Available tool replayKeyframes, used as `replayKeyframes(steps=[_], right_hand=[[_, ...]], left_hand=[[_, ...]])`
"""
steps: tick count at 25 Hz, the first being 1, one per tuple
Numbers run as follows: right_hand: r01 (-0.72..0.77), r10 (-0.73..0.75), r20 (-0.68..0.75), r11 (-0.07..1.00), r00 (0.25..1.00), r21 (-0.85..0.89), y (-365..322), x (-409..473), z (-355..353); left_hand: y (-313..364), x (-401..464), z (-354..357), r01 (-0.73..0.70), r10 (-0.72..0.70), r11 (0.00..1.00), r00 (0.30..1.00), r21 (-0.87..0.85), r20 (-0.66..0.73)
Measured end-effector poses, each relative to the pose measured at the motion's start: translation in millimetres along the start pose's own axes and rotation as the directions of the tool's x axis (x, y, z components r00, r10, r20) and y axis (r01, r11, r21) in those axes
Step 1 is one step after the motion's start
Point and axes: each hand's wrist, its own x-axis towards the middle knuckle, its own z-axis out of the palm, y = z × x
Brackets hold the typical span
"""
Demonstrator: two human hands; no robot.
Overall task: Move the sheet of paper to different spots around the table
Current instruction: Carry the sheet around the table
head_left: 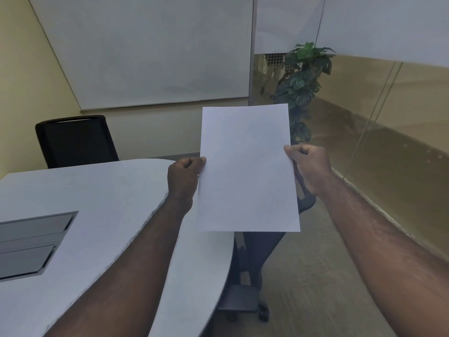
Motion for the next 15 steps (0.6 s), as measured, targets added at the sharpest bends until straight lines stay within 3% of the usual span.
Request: replayKeyframes(steps=[7, 15], right_hand=[[-0.001, 0.001, 0.016, 1.000, 1.000, 0.000, 15, 61, -58], [-0.026, 0.027, 0.033, 0.999, 0.999, -0.027, 43, 177, -78]], left_hand=[[-17, 24, 82, 0.009, -0.009, 0.999, 1.000, -0.038, 0.019], [-47, 98, 160, 0.002, -0.002, 1.000, 1.000, 0.002, -0.028]])
